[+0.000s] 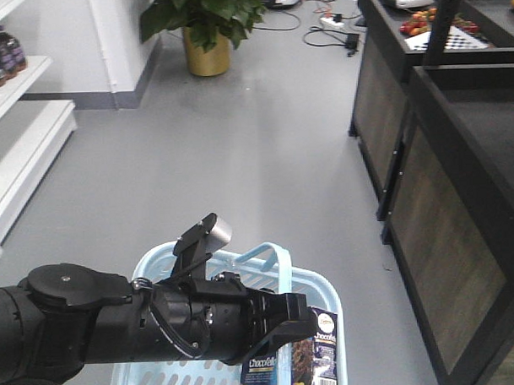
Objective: Left arm holds basket, right arm returns cookies
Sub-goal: 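Turn the base past the potted plant, keeping the basket held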
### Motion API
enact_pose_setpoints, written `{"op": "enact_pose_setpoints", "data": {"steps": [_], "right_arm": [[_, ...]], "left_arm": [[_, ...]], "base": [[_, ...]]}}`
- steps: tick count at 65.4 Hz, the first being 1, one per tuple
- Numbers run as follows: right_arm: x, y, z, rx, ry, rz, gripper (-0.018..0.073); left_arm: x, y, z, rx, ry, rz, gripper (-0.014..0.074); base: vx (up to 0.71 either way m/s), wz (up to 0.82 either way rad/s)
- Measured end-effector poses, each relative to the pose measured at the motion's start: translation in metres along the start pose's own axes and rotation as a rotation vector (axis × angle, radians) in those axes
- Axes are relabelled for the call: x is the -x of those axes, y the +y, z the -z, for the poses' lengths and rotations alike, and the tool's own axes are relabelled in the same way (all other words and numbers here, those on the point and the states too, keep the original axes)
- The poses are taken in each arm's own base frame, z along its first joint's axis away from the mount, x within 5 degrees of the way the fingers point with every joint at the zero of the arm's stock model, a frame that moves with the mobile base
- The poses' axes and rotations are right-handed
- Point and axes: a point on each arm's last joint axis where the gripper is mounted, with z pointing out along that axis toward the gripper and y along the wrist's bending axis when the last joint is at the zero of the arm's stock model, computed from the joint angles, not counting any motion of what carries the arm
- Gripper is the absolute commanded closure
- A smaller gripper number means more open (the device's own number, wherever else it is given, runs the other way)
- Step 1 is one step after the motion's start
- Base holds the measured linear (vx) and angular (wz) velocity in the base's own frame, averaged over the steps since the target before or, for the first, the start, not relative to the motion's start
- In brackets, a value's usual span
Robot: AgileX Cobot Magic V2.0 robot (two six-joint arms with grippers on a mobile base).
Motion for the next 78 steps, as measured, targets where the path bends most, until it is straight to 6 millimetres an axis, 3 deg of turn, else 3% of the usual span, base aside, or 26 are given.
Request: {"op": "enact_pose_setpoints", "data": {"steps": [24,78], "right_arm": [[0.0,0.0,0.0,0.0,0.0,0.0,0.0568],[0.0,0.0,0.0,0.0,0.0,0.0,0.0568]], "left_arm": [[-0.0001,-0.0001,0.0,-0.001,0.001,0.0,0.0603],[0.0,0.0,0.0,0.0,0.0,0.0,0.0603]], "base": [[0.16,-0.17],[0.25,0.07]]}}
